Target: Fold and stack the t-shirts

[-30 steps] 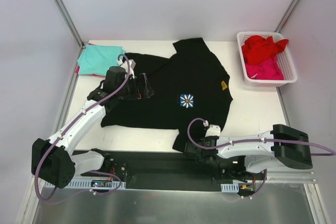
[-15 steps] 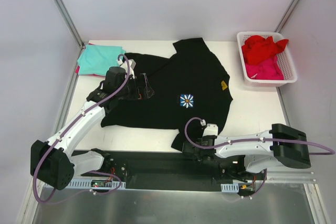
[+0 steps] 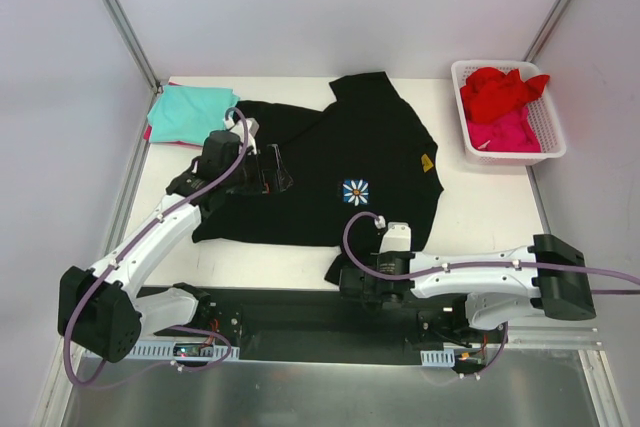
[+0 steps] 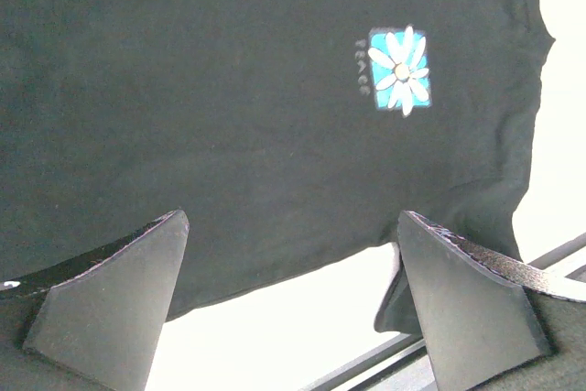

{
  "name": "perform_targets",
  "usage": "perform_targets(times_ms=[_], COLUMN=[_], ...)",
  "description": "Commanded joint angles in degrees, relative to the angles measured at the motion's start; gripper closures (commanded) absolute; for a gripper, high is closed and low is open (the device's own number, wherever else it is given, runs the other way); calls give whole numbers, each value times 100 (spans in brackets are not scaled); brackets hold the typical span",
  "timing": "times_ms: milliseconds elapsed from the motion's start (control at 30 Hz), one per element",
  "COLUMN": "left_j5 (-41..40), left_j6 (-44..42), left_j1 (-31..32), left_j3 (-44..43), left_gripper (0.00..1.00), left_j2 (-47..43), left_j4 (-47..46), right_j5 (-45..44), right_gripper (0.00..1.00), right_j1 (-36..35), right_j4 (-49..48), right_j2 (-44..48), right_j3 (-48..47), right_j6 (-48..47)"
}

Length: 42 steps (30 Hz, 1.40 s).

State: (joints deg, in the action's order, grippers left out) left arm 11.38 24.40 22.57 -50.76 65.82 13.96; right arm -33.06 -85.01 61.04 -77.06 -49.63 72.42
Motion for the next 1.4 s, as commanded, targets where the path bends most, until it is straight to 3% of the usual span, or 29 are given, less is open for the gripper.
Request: perform_targets(times_ms=[0, 433, 667, 867, 1167, 1367], left_j5=[-144, -117, -1742, -2315, -1586, -1735], left_j6=[64, 838, 803, 908, 1286, 1277], left_j1=[81, 99, 99, 55, -1077, -1281], left_j3=[356, 1735, 1675, 1657, 1763, 1658], left_gripper=[1, 1, 1, 1, 1, 5], left_j2=[-52, -596, -1080, -1186, -1238, -1090], left_j4=[-15, -525, 511, 740, 890, 951], right_j5=[-560, -948, -887, -869, -737, -579], right_gripper=[99, 99, 99, 99, 99, 99], right_j1=[-24, 169, 169, 204, 275, 275], right_j4=[795, 1165, 1051, 972, 568, 111], right_j2=[279, 683, 938, 1087, 1333, 1307], right_j3=[-415, -584, -285, -188, 155, 383], right_j6=[79, -53, 0, -70, -290, -492])
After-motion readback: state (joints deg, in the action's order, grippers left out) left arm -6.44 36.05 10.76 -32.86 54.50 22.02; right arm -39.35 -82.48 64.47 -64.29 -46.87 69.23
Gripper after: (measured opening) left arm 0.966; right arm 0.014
